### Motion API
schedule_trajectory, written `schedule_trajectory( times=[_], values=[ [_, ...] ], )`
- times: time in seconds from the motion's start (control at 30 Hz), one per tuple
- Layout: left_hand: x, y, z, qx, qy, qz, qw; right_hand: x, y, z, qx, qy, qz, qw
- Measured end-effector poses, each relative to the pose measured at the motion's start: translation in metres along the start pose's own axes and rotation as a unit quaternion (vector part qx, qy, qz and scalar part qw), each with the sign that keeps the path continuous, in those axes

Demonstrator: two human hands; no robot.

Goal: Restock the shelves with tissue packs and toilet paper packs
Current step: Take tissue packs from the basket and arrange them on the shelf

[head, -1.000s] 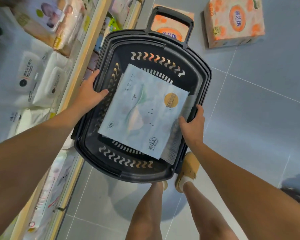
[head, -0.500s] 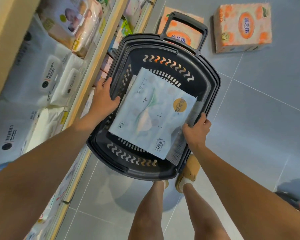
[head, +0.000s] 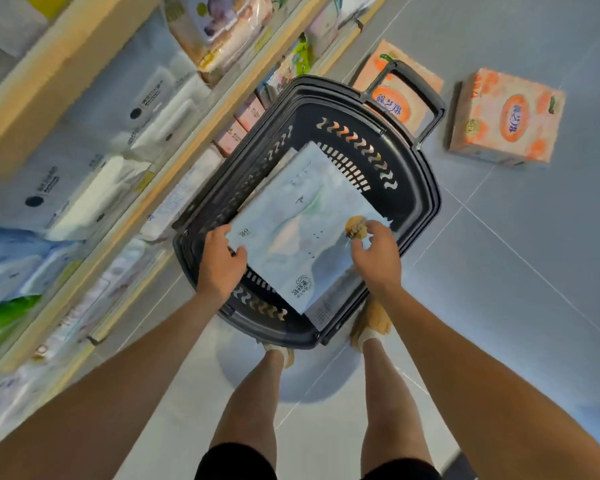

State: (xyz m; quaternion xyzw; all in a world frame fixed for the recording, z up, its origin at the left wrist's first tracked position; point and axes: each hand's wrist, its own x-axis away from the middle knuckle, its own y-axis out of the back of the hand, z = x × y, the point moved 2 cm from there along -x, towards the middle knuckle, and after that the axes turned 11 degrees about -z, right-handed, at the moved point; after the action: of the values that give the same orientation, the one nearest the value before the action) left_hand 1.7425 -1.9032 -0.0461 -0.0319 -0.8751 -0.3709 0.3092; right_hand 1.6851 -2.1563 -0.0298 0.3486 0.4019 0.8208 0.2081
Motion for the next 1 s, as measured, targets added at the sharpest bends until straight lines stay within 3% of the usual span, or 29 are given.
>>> schedule_trajectory(
  times=[0.2,0.3,0.4,0.5,0.77,0.87,1.0],
  values=[
    [0.029,-0.022,0.029,0.067,0.089,-0.022,0.994,-0.028,0.008,0.003,0.037,0.100,0.048,0.993],
    [0.026,-0.061,0.089,0.102,0.148,-0.039,0.983,-0.045,0.009,0.003,0.049,0.137,0.080,0.986],
    [0.047,-0.076,0.070,0.148,0.174,-0.070,0.971,-0.065,0.004,0.001,0.062,0.175,0.112,0.976],
    [0.061,-0.087,0.044,0.191,0.189,-0.119,0.956,-0.086,-0.006,0.001,0.057,0.174,0.150,0.971],
    [0.043,-0.127,0.071,0.308,0.265,-0.161,0.899,-0.123,-0.034,-0.009,-0.017,0.129,0.216,0.968],
    [0.037,-0.136,0.070,0.369,0.257,-0.152,0.880,-0.135,-0.043,-0.015,-0.052,0.075,0.254,0.963],
    [0.035,-0.140,0.055,0.416,0.200,-0.089,0.883,-0.141,-0.049,-0.018,-0.064,0.054,0.324,0.942]
  ],
)
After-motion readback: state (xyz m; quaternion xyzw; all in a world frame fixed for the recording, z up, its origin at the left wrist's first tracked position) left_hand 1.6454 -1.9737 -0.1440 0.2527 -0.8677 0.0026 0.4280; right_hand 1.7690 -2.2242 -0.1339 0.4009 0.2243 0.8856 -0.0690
